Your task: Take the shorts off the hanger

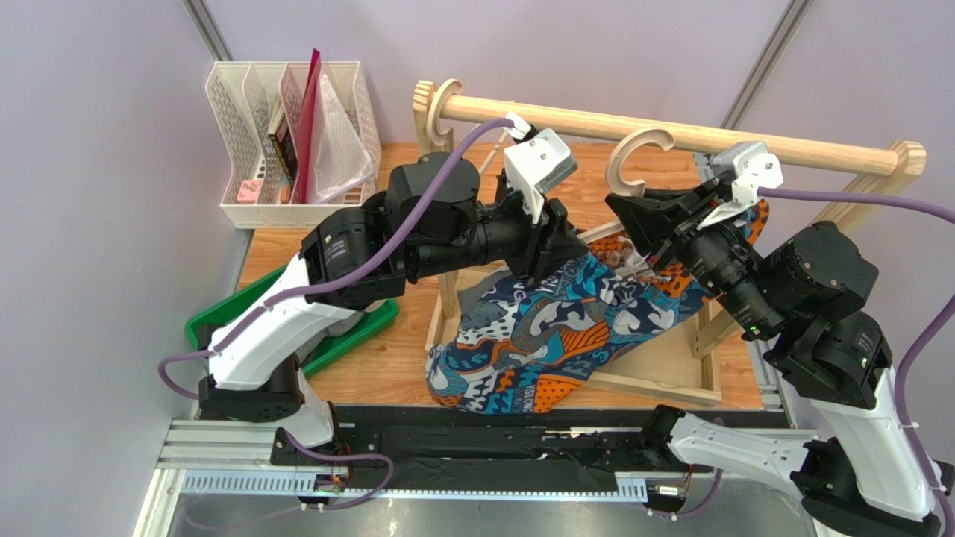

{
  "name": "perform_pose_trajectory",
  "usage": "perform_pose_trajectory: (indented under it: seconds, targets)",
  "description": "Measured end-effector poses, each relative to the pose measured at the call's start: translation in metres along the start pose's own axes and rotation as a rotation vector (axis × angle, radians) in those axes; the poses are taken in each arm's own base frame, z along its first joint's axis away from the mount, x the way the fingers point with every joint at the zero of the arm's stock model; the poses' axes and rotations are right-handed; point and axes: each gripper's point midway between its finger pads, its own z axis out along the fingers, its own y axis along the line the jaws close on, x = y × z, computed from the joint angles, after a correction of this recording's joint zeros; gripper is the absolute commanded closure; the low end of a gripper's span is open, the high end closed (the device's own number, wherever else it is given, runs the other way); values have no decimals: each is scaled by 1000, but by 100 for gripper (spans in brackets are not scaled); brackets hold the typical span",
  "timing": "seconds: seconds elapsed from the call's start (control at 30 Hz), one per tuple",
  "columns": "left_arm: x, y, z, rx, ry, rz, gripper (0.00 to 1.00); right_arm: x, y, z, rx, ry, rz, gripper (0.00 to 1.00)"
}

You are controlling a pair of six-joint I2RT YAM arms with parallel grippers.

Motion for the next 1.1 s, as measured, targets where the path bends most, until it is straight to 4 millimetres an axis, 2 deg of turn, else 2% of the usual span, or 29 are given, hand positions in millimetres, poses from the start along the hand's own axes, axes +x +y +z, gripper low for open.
perform_pose_trajectory:
  seconds: [0.03,0.13,0.17,0.27,0.43,0.6,0.83,1.1]
  targets:
    - [0,0,0,1,1,-6,66,0,0,0,0,-1,0,100]
    - [-1,-1,-1,3,-3,-11,66,0,0,0,0,0,0,100]
    - [-2,-1,-2,3,-4,-11,60,0,0,0,0,0,0,100]
    - [-3,-1,-3,3,-7,-17,56,1,0,1,0,1,0,100]
    - [-8,-1,-11,2,-24,-22,56,2,0,1,0,4,-1,100]
    - [-13,1,-22,-1,-41,-26,65,3,0,1,0,6,-1,100]
    - [-14,1,-26,3,-47,-27,56,3,0,1,0,6,-1,100]
    - [-13,-2,-25,21,-41,-30,63,3,0,1,0,6,-1,100]
